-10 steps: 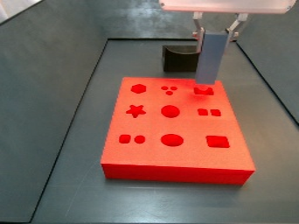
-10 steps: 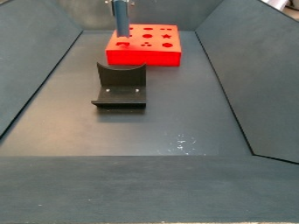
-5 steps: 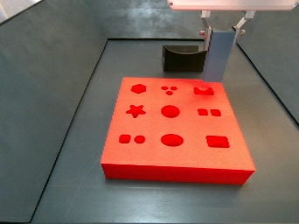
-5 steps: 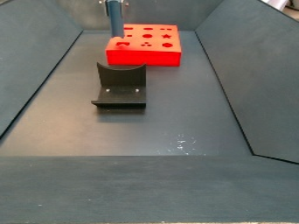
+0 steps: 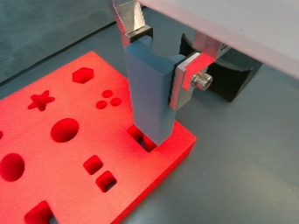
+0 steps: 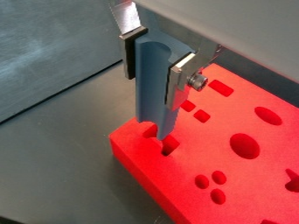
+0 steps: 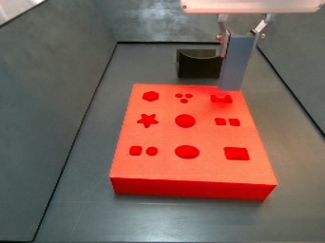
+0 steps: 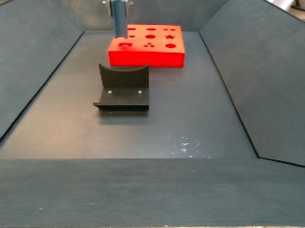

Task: Pick up the arch object. Move up. Place the arch object on the fixture. Regrasp the arch object. Move to above the board. Insert the arch object.
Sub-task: Insert the arch object.

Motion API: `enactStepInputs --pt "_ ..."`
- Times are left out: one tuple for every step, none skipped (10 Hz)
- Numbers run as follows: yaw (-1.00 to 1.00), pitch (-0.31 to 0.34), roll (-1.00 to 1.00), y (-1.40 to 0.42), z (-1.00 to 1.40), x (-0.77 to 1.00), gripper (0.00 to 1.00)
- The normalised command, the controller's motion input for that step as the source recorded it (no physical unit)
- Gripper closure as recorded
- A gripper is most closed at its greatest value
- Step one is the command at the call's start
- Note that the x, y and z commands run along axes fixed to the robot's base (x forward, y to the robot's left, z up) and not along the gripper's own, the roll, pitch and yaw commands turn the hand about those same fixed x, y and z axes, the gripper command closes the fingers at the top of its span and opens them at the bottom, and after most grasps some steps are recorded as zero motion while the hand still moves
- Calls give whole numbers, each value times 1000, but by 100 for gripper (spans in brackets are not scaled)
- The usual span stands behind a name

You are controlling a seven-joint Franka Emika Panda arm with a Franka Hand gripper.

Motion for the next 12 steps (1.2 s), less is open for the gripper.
enactStepInputs --pt "9 -31 157 -194 -229 0 100" --pt "29 -37 116 0 -400 0 100" --pt "43 -34 27 137 -466 29 100" --pt "31 -27 0 166 -397 0 100" --pt "0 0 0 0 -63 0 100" --pt "0 -30 0 0 -49 0 100" --pt "40 -26 37 -131 -89 -29 100" --pt "17 -27 33 -206 -49 0 100" --pt "0 0 0 23 -6 0 100" --pt "0 0 0 94 -63 -6 100" --pt "0 0 0 49 -20 0 100" --pt "0 0 -11 0 0 0 100"
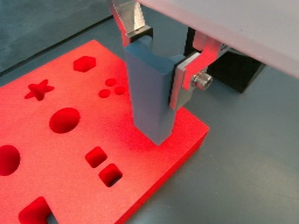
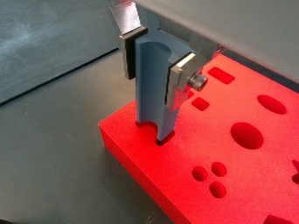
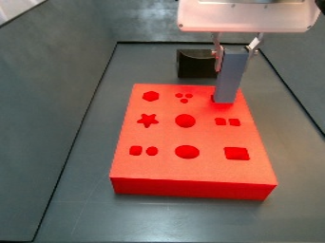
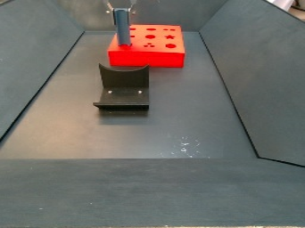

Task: Pick up the arch object. Move up. Place the arch object on the fixture. Regrasp the arch object. Move to above the board. Insert the arch object.
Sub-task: Insert the arch object.

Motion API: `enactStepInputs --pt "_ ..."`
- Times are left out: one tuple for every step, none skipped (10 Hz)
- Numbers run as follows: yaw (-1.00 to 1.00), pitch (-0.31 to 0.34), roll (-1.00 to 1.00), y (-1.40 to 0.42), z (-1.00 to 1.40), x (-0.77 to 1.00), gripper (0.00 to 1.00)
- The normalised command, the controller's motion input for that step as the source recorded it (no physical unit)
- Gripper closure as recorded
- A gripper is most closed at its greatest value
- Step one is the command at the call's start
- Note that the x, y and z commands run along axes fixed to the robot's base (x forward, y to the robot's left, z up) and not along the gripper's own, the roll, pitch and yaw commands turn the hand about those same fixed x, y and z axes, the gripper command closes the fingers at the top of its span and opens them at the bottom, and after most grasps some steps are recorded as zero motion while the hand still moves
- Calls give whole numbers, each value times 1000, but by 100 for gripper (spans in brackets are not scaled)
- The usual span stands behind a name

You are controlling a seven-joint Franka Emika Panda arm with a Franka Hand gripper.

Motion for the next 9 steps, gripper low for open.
enactStepInputs --pt "0 0 0 17 0 0 100" --pt "57 0 0 129 -34 0 100" --pt "46 0 0 97 -40 0 100" --pt "26 0 0 60 -26 0 100" --pt "0 0 0 0 -34 0 100" --pt "26 -37 30 -94 -209 -9 100" --pt "23 -63 0 -11 -246 0 100" --pt "31 -43 0 0 -237 0 100" --pt "57 -26 0 6 -223 0 100"
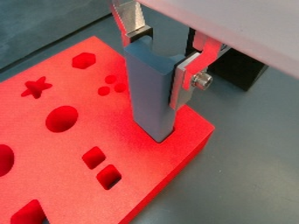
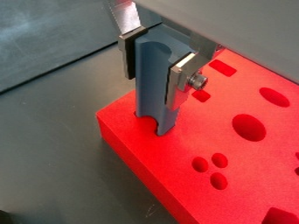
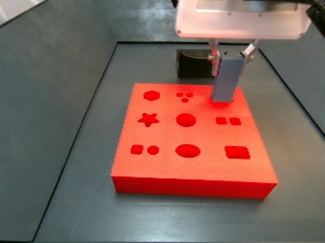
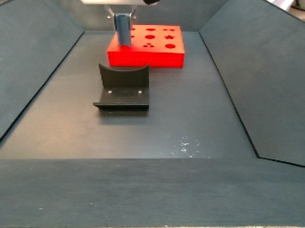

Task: Pick up the arch object. Move up. Place the arch object on the fixture. Regrasp the arch object. Move to above the board. Insert the arch object.
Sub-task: Insert the arch object.

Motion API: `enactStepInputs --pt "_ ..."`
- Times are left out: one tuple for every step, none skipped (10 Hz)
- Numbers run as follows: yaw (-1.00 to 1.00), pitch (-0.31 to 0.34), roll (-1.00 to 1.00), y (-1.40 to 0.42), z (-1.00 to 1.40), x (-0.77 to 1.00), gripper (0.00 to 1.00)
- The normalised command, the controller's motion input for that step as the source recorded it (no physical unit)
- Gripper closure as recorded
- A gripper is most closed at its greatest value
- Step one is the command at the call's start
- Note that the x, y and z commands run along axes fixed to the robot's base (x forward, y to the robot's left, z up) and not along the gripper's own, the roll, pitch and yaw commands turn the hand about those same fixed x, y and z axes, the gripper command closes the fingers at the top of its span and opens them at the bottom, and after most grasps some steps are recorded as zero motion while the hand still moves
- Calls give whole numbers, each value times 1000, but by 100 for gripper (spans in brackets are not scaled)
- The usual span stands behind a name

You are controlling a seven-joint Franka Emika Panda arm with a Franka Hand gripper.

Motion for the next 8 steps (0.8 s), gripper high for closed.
enactStepInputs --pt "69 0 0 177 -140 0 100" --pt "151 0 39 360 -26 -11 100" --pt "166 4 70 309 0 -57 100" --pt "183 0 257 0 -117 -117 100" --pt "200 -29 317 -26 -380 -140 100" --pt "140 -186 166 0 -557 -203 100" --pt "114 -337 0 0 -597 -369 100" --pt "114 -377 -1 0 -497 -406 100"
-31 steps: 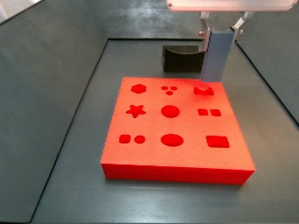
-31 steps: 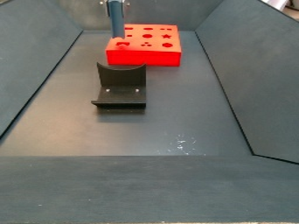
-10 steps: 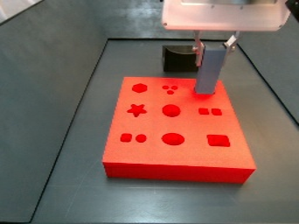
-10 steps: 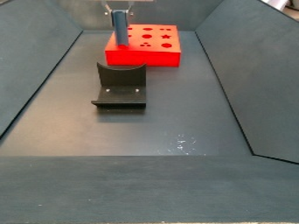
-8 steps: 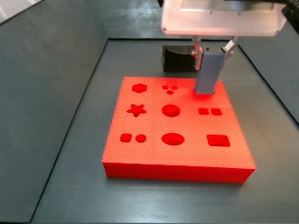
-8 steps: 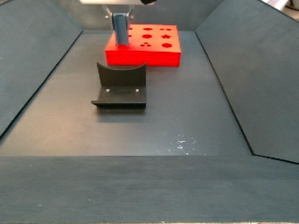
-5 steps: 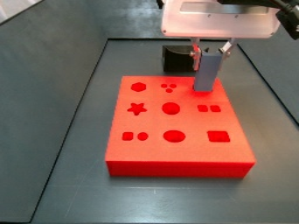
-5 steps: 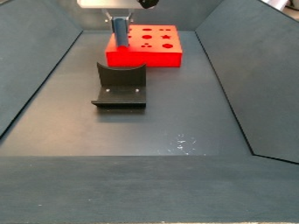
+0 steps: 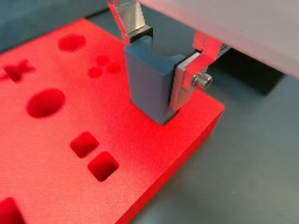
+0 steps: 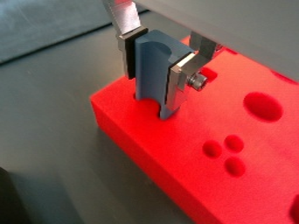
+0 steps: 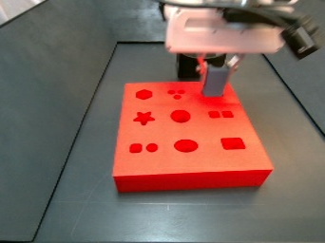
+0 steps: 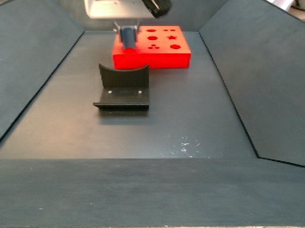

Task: Pick up the arch object. Move up. Place the arch object on the fixture. Regrasp the arch object. Move to above the board. Insert the arch object.
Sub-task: Insert the arch object.

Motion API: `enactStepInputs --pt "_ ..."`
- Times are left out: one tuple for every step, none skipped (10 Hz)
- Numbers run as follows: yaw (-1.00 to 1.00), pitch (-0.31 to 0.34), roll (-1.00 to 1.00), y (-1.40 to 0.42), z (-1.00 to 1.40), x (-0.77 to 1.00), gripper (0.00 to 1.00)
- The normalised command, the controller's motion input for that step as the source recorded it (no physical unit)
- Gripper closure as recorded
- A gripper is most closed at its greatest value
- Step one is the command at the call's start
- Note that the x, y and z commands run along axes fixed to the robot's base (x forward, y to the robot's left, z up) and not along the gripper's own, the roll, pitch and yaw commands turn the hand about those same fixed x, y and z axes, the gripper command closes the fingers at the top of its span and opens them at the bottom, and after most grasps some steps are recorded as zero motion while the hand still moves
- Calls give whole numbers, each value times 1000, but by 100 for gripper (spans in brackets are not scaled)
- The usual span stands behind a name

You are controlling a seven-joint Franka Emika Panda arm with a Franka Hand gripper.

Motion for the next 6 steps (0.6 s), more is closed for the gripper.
enactStepInputs --pt "114 -349 0 0 -566 -283 100" --pt "66 -220 0 9 -657 0 100" --pt "0 -83 0 0 -194 0 100" --pt "0 -19 0 0 0 0 100" --pt "0 -97 0 0 -134 0 100" --pt "0 -60 0 0 -237 166 100"
